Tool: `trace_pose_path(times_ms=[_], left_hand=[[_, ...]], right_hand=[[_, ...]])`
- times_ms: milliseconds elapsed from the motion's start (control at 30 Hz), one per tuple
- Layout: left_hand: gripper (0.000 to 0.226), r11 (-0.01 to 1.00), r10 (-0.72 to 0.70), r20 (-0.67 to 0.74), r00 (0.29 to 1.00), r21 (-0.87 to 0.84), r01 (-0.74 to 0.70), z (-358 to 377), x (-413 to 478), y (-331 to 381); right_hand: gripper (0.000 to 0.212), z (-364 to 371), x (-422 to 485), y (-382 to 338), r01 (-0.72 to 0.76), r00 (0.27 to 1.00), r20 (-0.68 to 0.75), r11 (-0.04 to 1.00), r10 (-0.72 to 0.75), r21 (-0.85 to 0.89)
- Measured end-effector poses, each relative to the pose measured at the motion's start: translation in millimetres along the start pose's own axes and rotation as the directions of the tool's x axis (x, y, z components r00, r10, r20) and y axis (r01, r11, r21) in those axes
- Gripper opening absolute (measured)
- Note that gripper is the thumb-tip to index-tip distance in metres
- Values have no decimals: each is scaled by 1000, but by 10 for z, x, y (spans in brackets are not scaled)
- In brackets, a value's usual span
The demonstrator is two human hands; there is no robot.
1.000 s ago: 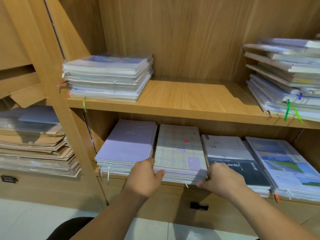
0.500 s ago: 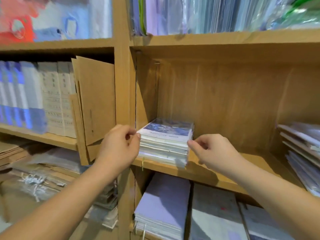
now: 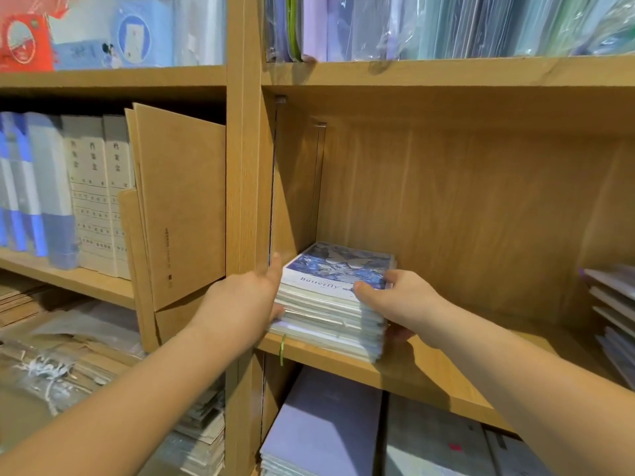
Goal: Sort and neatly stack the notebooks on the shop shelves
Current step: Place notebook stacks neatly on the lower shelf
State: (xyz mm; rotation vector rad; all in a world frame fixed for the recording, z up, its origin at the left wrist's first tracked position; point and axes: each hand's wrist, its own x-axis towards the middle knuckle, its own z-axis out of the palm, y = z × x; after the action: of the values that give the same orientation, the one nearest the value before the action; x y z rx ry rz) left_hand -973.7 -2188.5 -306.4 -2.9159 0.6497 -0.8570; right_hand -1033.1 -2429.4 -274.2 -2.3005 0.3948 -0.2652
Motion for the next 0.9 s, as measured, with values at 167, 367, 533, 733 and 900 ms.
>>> trace_pose_path(times_ms=[167,367,533,733,900], left_hand=[[50,968,170,22,985,182,-171,-8,32,-48],[44,917,317,-23,948,265,-300,75,-75,101],[48,987,135,-120,983,-74,-145,-43,-145,125],[41,146,-273,366,890,-899,414,-266,-186,533],[31,34,7,573,820,-819,572,-435,-474,749]], right_hand=[[77,-31,-36,20,-6,1000,24,997,5,78],[53,-150,26,91,-160,984,120,940,129,301],[79,-300,-42,200,-182,981,133,909,141,374],[47,-513,-347,222,-137,987,116,964,112,227],[23,-849,-827,491,-77,989,129,996,72,37]])
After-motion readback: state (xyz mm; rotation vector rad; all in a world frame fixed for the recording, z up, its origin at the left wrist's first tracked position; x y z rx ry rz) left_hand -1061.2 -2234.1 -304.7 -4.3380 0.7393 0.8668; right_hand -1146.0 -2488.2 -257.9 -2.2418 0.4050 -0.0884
